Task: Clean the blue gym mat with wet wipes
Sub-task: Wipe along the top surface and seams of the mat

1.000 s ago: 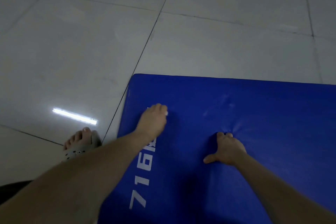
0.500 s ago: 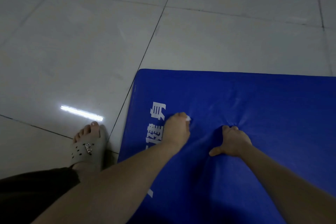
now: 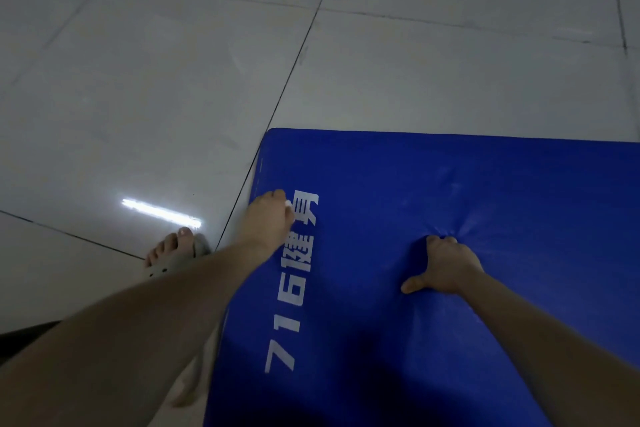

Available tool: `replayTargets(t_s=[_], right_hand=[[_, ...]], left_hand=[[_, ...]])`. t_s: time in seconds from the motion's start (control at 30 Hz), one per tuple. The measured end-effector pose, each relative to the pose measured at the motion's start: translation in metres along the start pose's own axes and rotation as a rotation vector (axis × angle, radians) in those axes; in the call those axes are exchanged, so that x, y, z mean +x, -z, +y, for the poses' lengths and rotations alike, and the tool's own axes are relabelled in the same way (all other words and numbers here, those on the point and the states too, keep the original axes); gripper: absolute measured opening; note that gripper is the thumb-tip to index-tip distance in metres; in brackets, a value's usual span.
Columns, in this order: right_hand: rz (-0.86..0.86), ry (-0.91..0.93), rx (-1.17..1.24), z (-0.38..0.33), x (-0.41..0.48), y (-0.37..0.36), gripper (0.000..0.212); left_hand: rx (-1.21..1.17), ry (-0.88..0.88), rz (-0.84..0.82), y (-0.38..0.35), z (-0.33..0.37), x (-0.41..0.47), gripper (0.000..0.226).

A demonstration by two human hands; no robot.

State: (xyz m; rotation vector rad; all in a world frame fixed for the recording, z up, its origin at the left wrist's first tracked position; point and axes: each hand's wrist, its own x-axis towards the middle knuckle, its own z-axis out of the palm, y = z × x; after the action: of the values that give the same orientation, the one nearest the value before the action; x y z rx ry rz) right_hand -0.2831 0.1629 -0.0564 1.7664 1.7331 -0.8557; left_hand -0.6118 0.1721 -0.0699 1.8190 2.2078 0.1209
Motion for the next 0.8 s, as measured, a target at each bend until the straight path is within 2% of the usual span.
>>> replayTargets(t_s=[0.1,0.17,0.3,0.43,0.5,0.57,0.63,0.8], right_hand=[[0.001,0.005,0.005,0.0,0.0,0.0,0.122],[-0.005,0.006,0.006,0.001,0.0,0.0,0.121],[-0.005,-0.001,0.007,0.0,0.001,0.001,0.123],[-0.001,-0.003,-0.007,0.0,0.003,0.001,0.123],[0.006,-0.002,-0.007,0.0,0.003,0.001,0.124],[0.015,0.0,-0.008,0.002,0.003,0.0,0.123],[0.015,0.009,-0.011,0.002,0.004,-0.001,0.123],[0.014,0.009,-0.015,0.002,0.004,-0.001,0.119]], left_hand=[[-0.094,0.142,0.037,-0.009,0.022,-0.013,0.024],[-0.149,0.138,0.007,-0.018,0.042,-0.027,0.022],[-0.203,-0.006,-0.053,-0.032,0.078,-0.057,0.016],[-0.218,-0.247,-0.174,-0.045,0.11,-0.091,0.015],[-0.167,-0.421,-0.244,-0.051,0.113,-0.099,0.019],[-0.06,-0.507,-0.252,-0.049,0.106,-0.091,0.018],[-0.023,-0.457,-0.214,-0.042,0.088,-0.073,0.015],[0.013,-0.141,-0.105,-0.01,0.014,-0.03,0.01]])
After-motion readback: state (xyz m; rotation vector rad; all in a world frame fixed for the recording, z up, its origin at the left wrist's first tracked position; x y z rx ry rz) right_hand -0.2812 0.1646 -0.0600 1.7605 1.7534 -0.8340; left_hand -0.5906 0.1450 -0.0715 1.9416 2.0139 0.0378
